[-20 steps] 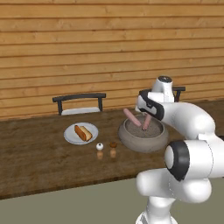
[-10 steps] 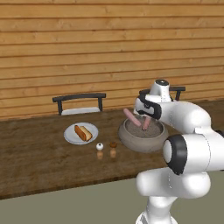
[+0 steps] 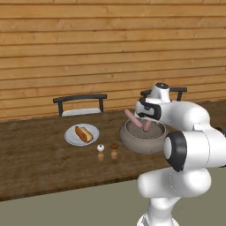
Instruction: Place one bun and one sausage from the bowl on each plate.
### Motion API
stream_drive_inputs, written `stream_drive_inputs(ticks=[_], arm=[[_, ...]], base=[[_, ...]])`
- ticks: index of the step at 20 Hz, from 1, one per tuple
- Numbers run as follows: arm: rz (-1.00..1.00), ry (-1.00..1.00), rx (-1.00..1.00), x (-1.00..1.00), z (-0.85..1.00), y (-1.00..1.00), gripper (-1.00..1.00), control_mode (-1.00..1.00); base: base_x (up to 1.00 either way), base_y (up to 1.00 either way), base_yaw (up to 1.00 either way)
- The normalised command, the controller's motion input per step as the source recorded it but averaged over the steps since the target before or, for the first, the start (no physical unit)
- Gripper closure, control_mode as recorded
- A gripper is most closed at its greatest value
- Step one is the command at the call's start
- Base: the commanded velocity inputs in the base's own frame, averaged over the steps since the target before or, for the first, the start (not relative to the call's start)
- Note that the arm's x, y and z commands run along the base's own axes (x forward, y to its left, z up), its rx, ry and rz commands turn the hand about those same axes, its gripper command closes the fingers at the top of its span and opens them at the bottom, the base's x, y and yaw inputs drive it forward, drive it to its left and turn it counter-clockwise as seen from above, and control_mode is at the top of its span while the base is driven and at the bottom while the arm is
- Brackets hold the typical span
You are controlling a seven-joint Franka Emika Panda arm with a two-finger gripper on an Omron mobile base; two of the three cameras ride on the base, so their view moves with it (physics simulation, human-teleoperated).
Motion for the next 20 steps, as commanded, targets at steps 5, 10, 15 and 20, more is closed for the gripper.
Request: stream_drive_inputs(ticks=[5, 10, 15, 20], arm=[[0.0, 0.05, 0.0, 0.21, -0.12, -0.08, -1.0, -1.0], [0.0, 0.04, 0.0, 0.08, -0.13, -0.09, -1.0, -1.0], [0.0, 0.04, 0.0, 0.0, -0.16, -0.07, -1.0, -1.0], [0.0, 0.0, 0.0, 0.0, -0.06, -0.21, -1.0, -1.0]], base=[[0.0, 0.0, 0.0], [0.0, 0.0, 0.0], [0.0, 0.0, 0.0], [0.0, 0.0, 0.0]])
